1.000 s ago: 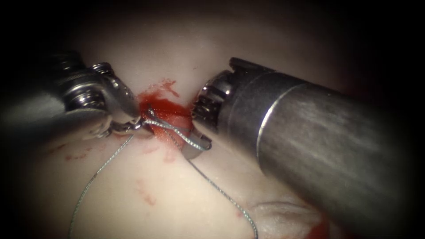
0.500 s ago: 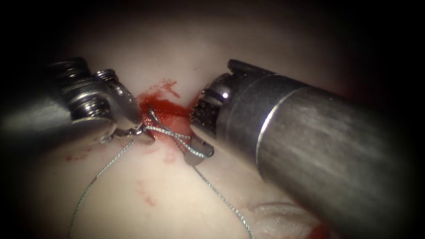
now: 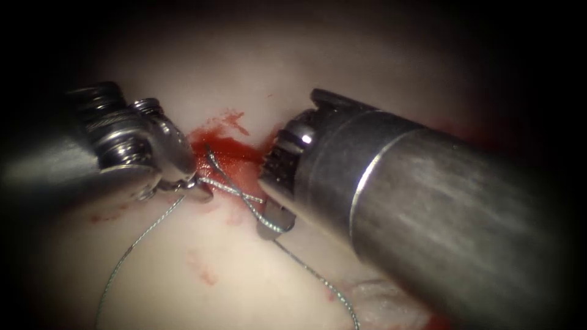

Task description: Wound Closure

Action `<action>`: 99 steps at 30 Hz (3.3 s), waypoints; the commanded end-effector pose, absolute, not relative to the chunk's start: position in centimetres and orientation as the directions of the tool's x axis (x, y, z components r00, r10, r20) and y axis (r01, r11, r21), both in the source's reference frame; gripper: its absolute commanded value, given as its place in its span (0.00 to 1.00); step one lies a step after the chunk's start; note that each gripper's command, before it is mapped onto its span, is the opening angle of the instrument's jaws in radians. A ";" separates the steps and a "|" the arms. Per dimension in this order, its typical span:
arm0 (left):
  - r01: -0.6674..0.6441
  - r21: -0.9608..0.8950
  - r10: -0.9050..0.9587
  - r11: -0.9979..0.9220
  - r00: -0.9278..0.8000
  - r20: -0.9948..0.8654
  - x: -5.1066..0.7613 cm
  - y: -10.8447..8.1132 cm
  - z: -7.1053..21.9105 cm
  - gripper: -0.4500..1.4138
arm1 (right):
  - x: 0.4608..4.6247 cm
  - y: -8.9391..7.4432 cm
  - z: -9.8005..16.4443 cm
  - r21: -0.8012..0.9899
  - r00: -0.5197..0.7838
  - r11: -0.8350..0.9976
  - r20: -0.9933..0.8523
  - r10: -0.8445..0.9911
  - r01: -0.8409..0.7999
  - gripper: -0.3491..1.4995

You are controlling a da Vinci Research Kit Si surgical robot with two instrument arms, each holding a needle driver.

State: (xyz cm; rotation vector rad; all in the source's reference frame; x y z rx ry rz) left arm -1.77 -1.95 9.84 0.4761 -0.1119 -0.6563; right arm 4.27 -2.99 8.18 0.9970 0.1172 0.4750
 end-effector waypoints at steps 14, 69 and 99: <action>0.556 0.470 -0.605 0.686 0.794 -0.057 -1.83 -1.9 9.8 0.00 | 4.36 -2.9 8.1 0.828 0.882 0.434 0.143 0.448 -0.355 0.28; 0.545 0.486 -0.571 0.683 0.814 -0.111 -1.82 -2.0 9.9 0.00 | 4.31 -2.6 8.0 0.847 0.833 0.383 0.118 0.541 -0.369 0.05; 0.431 0.687 -0.530 0.585 0.844 -0.078 -1.62 -1.8 9.0 0.00 | 4.33 -2.1 7.9 0.832 0.428 0.363 -0.171 0.887 -0.420 0.00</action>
